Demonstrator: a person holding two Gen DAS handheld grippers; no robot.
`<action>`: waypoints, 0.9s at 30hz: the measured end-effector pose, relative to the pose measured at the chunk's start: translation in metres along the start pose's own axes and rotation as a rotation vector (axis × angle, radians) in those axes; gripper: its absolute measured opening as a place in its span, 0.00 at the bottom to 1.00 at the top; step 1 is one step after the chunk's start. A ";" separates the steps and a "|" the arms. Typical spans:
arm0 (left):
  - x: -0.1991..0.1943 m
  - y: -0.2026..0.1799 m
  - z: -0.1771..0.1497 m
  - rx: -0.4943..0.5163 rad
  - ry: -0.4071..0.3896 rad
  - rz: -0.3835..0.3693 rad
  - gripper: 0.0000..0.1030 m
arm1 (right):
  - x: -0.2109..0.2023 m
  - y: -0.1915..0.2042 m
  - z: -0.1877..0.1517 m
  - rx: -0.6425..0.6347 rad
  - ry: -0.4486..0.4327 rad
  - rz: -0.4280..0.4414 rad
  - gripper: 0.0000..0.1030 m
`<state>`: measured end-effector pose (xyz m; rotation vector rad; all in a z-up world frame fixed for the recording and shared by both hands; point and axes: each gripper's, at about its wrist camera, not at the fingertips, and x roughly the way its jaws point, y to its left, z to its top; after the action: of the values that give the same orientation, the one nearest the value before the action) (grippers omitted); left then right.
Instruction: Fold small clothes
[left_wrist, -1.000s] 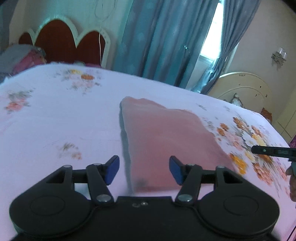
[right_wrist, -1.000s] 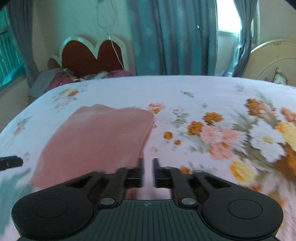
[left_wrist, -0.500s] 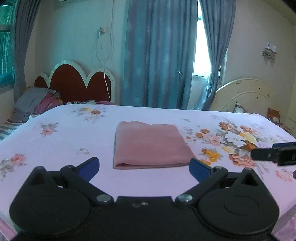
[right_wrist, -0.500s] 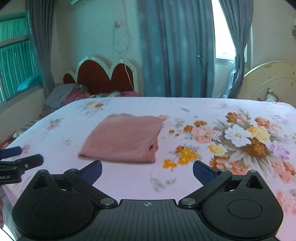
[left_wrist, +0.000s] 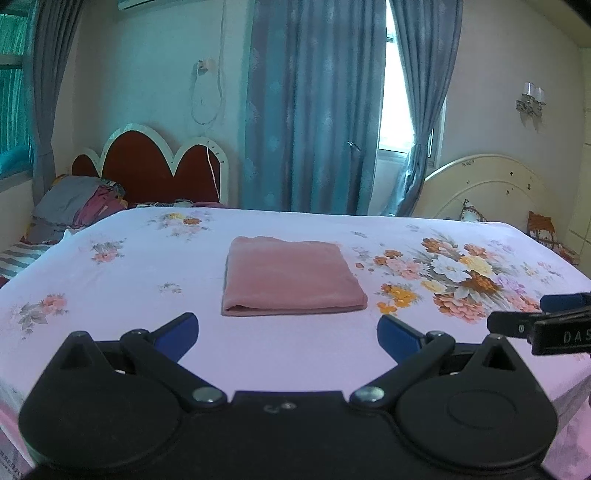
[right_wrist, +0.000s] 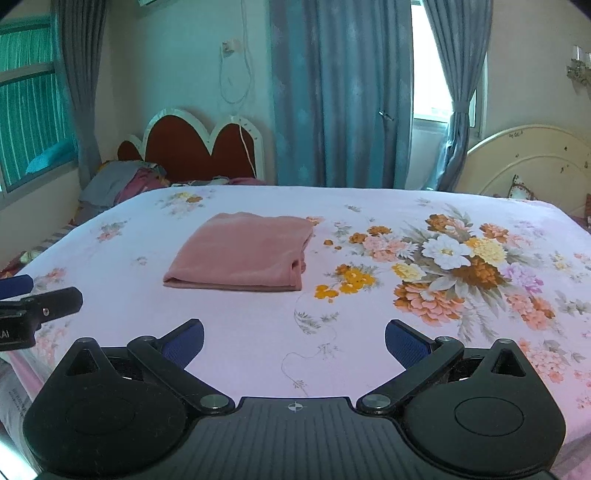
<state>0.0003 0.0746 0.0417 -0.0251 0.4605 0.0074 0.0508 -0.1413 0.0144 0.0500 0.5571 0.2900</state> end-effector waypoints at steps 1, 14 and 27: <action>-0.001 -0.001 0.000 0.002 -0.002 0.001 1.00 | -0.001 0.000 0.000 -0.003 -0.003 -0.002 1.00; -0.008 -0.004 0.003 0.008 -0.023 -0.008 1.00 | -0.009 -0.008 0.005 -0.003 -0.030 -0.018 1.00; -0.007 -0.001 0.005 0.019 -0.024 -0.013 1.00 | -0.009 -0.006 0.009 -0.004 -0.040 -0.024 1.00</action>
<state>-0.0033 0.0742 0.0494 -0.0091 0.4364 -0.0091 0.0501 -0.1488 0.0261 0.0453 0.5172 0.2663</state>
